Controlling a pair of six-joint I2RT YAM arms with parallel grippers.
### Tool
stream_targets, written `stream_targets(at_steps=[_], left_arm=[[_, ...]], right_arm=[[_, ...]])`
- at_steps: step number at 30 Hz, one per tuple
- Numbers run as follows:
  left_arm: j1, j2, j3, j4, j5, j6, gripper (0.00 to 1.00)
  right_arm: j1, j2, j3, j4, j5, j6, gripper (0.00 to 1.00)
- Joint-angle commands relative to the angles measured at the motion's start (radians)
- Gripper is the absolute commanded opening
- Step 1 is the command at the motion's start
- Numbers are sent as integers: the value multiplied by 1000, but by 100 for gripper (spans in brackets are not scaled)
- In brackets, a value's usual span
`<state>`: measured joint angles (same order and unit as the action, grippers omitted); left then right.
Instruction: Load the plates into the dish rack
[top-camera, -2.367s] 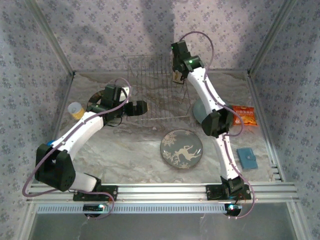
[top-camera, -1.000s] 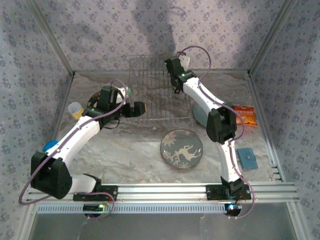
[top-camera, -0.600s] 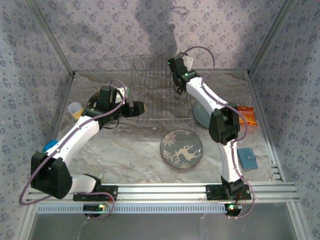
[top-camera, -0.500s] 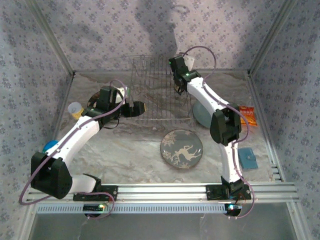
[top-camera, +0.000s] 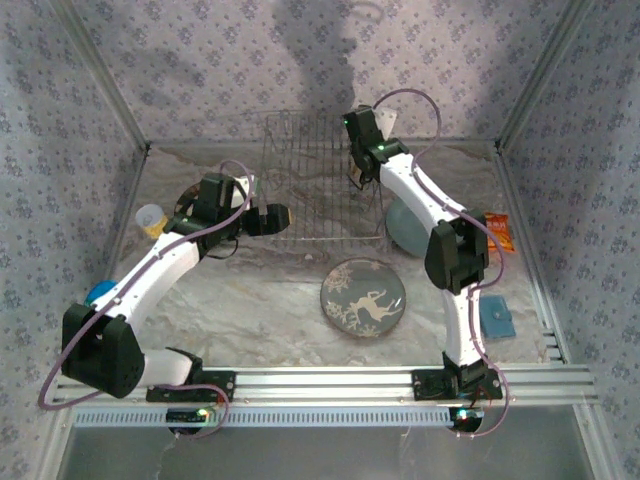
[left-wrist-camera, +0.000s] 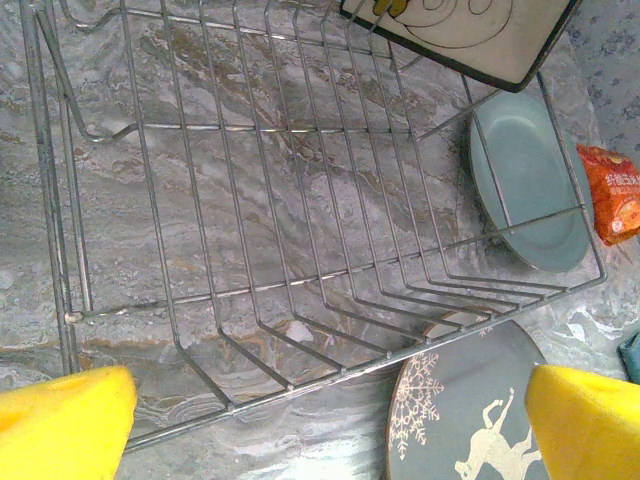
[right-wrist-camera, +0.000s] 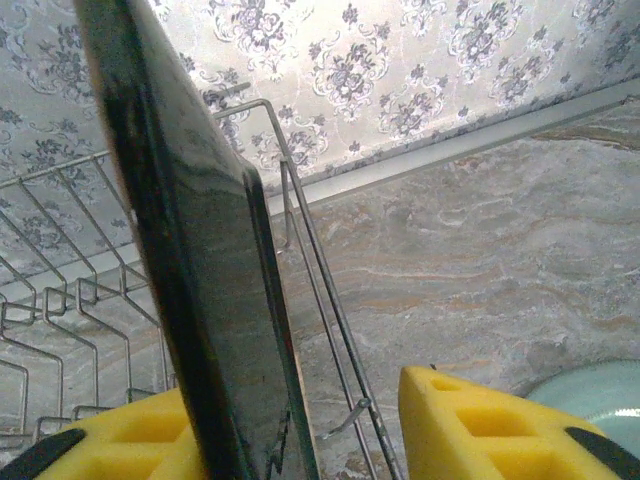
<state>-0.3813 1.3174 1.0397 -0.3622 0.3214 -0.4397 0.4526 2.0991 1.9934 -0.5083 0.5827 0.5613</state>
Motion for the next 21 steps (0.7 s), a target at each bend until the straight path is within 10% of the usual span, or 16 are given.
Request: stream_targets(at_steps=[1, 21], left_arm=[[4, -11, 2, 16, 13, -10, 99], [45, -43, 51, -30, -12, 1, 99]], right_arm=[[-19, -85, -3, 23, 45, 8, 47], [-45, -310, -72, 61, -20, -41, 81]])
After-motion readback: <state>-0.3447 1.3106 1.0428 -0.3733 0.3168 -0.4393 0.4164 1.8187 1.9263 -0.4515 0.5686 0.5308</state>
